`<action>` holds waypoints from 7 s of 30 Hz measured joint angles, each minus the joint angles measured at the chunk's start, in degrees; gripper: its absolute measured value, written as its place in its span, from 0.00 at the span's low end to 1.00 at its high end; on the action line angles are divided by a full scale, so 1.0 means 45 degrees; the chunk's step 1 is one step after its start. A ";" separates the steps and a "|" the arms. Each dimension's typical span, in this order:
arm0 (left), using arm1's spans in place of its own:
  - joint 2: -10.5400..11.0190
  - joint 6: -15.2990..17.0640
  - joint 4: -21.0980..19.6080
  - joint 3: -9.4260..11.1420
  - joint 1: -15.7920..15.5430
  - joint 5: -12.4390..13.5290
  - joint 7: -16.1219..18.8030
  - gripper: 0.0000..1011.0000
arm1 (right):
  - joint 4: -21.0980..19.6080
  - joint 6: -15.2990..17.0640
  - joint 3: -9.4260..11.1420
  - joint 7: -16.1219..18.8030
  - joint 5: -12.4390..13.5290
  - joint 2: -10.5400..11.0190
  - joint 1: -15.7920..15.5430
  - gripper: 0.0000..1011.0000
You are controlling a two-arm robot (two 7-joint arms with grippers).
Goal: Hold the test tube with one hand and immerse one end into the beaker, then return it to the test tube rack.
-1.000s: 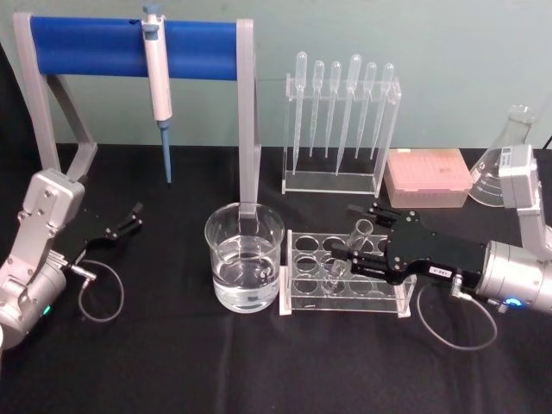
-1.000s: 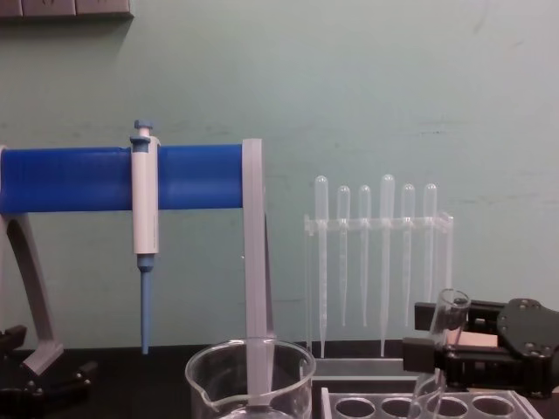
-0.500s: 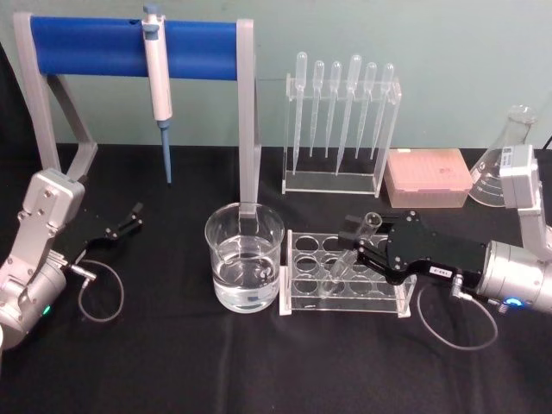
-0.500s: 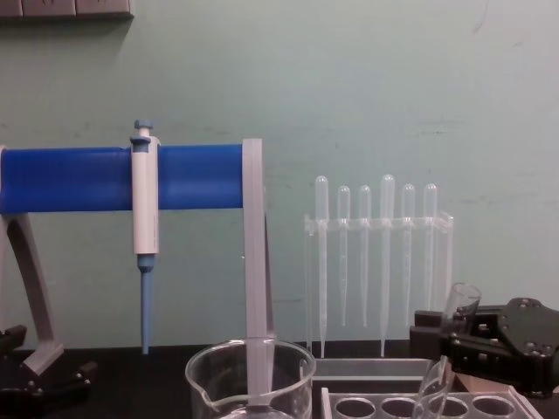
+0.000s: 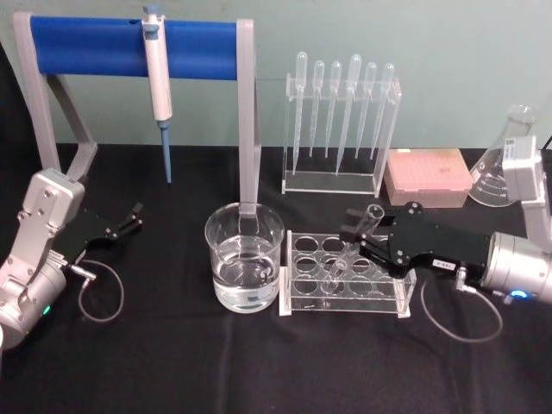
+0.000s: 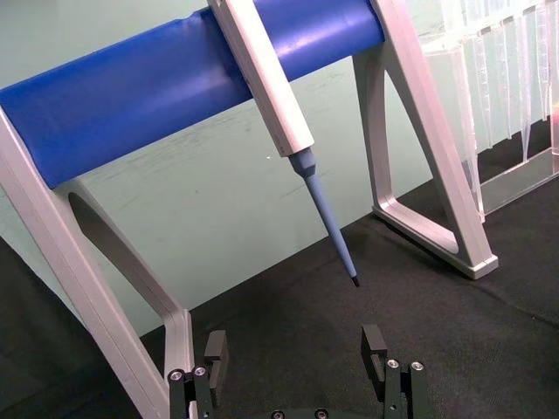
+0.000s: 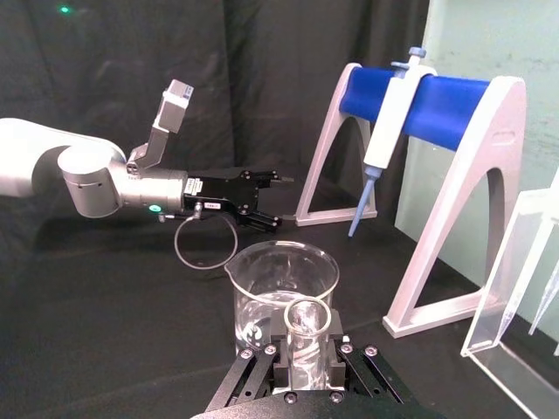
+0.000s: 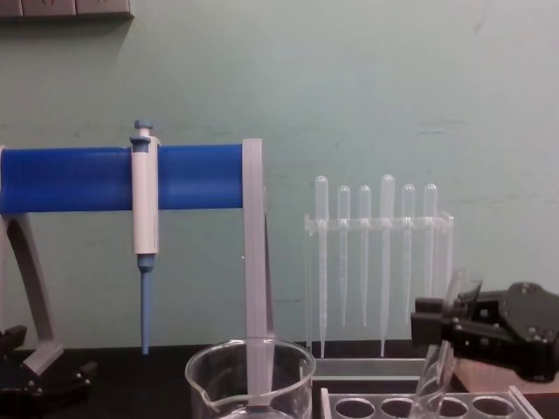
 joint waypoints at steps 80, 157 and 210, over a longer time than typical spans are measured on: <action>0.0000 0.0000 0.0000 -0.0001 0.0000 0.0000 0.0000 0.99 | -0.2072 0.3502 -0.0706 0.0403 0.0914 0.1410 0.2848 0.22; 0.0000 0.0000 0.0000 -0.0001 0.0000 0.0000 0.0000 0.99 | -0.0620 0.3986 -0.2191 0.1182 0.0498 -0.0236 0.5419 0.22; 0.0000 0.0000 -0.0001 -0.0001 0.0000 0.0000 0.0000 0.99 | 0.3126 0.2073 -0.4514 0.1827 -0.0682 -0.2734 0.6004 0.22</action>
